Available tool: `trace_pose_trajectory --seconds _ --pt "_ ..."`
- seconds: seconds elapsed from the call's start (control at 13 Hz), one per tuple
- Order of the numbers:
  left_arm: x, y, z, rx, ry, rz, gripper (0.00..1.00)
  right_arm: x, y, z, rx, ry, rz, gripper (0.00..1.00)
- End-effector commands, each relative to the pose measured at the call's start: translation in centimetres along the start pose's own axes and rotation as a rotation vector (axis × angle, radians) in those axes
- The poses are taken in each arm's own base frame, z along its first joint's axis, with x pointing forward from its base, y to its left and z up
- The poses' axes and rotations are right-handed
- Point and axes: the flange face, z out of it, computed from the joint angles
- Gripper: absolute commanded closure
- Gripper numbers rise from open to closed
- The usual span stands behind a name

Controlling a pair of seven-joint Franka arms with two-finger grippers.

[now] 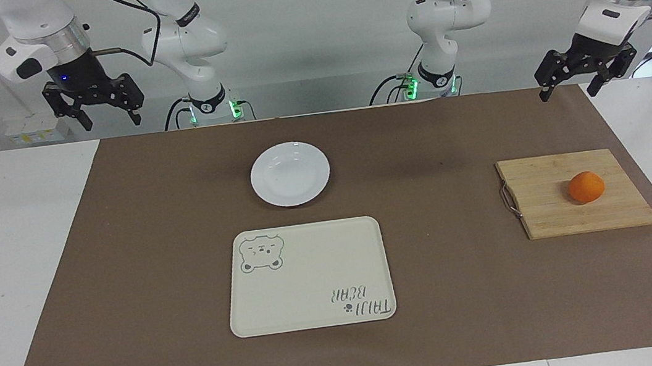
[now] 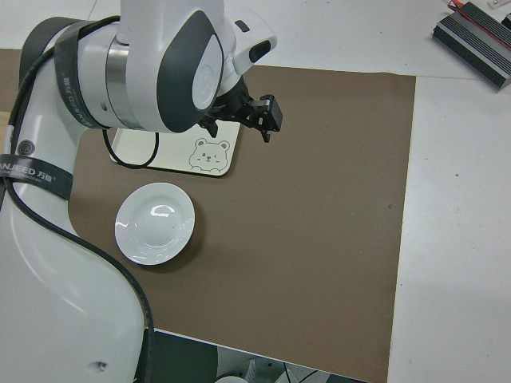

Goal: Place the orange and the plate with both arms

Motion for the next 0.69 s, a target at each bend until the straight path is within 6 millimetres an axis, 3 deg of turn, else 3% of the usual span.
trace_pose_trajectory --seconds 0.0,0.62 --pt "-0.82 0.10 -0.14 -0.012 -0.001 -0.007 0.00 -0.26 0.14 -0.06 -0.020 0.014 -0.027 0.00" --pt "-0.75 0.66 -0.18 -0.011 -0.003 -0.004 0.00 -0.52 0.32 0.03 -0.020 -0.003 -0.049 0.00"
